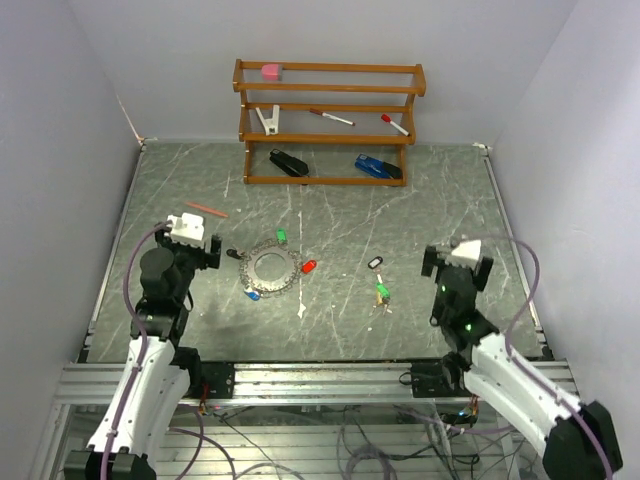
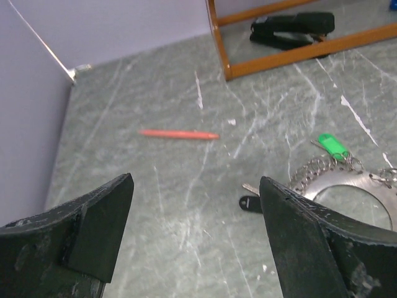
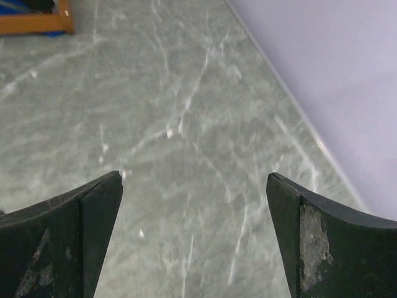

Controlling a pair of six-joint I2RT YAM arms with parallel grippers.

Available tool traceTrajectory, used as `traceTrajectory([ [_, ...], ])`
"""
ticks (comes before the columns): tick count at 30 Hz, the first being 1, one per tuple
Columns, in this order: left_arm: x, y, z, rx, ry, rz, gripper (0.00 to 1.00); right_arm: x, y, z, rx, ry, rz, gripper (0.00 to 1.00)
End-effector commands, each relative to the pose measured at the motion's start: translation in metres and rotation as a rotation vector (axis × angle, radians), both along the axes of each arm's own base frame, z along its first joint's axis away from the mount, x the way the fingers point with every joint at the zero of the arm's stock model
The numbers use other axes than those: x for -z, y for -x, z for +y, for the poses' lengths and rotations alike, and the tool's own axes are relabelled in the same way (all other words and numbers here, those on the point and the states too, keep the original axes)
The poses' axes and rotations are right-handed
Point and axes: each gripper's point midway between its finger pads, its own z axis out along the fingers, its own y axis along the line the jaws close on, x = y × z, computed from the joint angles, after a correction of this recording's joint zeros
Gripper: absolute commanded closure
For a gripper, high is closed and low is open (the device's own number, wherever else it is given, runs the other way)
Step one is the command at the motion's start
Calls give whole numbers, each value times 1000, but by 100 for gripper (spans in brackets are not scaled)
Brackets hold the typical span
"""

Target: Put the keys on the keyring

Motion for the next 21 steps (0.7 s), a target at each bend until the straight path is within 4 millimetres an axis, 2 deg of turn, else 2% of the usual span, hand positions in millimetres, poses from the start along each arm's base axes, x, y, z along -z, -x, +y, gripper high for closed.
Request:
traceTrajectory([
  [1, -28, -7, -10, 87, -101, -63, 3, -85, -34, 9, 42, 64, 4, 0],
  [3, -25, -9, -19, 148, -135, -44, 1, -111, -60, 43, -127, 82, 71, 0],
  [5, -22, -9, -24, 197, -162, 20, 0, -118, -76, 86, -368, 131, 152, 0],
  [7, -21, -13, -22, 180, -148, 82, 0, -128, -88, 108, -447, 64, 85, 0],
  [10, -19, -12, -15, 169, -194, 139, 0, -127, -98, 116, -389, -156, -18, 0],
  [11, -20, -10, -14, 176, -224, 143, 0, -126, -103, 132, -459, -179, 7, 1],
  [14, -21, -6, -9, 165, -256, 164, 1, -105, -113, 176, -564, -243, 202, 0],
  [15, -20, -5, -8, 158, -250, 178, 1, -99, -112, 191, -601, -228, 259, 0],
  [19, -12, -6, -4, 120, -215, 229, 0, -101, -89, 260, -747, -98, 355, 0],
  [21, -9, -8, -1, 98, -209, 243, 1, -85, -76, 284, -781, -84, 425, 2],
])
